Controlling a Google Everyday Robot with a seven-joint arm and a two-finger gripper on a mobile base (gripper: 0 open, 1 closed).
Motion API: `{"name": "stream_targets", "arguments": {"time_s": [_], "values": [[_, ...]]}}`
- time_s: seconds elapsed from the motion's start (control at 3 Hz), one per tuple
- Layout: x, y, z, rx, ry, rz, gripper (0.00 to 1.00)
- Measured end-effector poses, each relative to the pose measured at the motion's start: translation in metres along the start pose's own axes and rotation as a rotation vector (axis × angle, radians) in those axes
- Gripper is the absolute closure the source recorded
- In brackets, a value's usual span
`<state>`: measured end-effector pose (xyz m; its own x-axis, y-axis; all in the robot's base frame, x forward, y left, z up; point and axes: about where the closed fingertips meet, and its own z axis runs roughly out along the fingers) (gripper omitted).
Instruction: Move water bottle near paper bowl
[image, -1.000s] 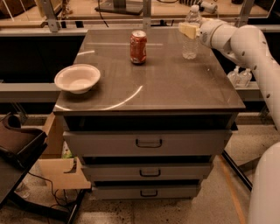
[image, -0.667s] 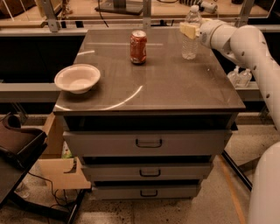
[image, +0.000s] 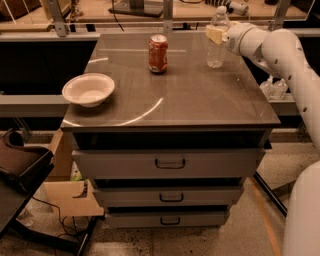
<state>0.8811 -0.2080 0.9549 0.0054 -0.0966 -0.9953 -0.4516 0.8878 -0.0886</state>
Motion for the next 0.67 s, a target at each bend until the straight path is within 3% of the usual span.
{"name": "stream_targets", "arguments": {"time_s": [0.67], "values": [[-0.013, -0.005, -0.015, 0.005, 0.029, 0.037, 1.00]]}}
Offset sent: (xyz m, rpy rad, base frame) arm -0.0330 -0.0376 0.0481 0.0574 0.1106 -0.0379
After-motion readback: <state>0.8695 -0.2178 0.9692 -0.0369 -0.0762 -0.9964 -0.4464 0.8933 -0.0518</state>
